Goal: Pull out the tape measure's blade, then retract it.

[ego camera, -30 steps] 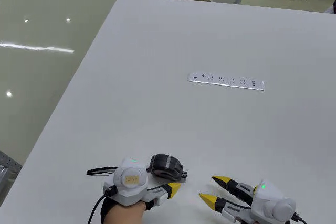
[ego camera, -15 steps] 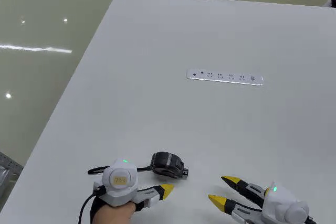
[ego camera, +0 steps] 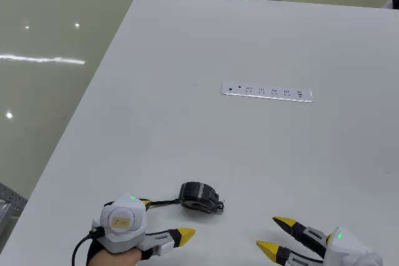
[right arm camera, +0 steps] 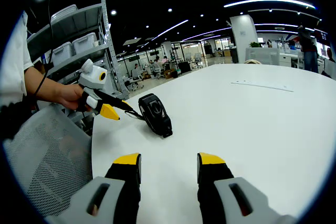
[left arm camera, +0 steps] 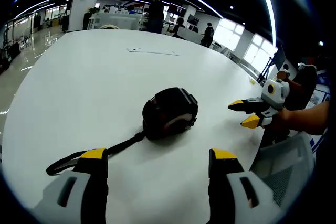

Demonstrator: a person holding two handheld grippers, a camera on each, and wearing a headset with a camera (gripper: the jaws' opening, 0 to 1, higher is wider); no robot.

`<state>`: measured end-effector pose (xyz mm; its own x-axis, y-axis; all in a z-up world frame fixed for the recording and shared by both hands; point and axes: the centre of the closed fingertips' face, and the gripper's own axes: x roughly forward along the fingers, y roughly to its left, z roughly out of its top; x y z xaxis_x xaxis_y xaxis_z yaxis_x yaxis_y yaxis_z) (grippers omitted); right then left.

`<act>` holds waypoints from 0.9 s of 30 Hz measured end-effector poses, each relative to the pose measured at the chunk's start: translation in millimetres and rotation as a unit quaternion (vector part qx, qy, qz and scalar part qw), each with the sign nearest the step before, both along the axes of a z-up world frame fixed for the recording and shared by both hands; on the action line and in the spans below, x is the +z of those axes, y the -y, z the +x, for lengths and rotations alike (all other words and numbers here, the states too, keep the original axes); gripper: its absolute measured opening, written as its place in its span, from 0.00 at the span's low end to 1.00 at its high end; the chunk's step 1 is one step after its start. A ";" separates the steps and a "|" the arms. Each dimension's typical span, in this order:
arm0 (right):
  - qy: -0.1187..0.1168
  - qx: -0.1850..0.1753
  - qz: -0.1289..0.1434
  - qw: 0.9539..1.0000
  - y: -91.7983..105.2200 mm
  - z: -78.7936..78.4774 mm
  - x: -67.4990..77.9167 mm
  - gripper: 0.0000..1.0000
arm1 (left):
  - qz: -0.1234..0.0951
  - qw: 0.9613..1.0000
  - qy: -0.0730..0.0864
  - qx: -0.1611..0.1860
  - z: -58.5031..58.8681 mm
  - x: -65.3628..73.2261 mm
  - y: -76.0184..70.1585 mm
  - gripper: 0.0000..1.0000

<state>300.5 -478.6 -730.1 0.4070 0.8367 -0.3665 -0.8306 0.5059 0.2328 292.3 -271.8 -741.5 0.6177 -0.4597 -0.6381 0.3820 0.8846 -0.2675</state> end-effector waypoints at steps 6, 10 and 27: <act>0.000 -0.012 0.003 1.000 8.1 -2.7 1.5 0.43 | -0.006 1.000 0.007 -0.013 -5.2 3.1 -3.0 0.77; 0.003 -0.020 0.005 1.000 12.1 -5.1 3.0 0.43 | -0.010 1.000 0.008 -0.019 -7.9 3.5 -7.9 0.77; 0.023 -0.014 -0.030 0.999 17.5 -20.0 10.5 0.47 | -0.010 0.998 0.034 -0.055 -25.0 12.0 -18.9 0.79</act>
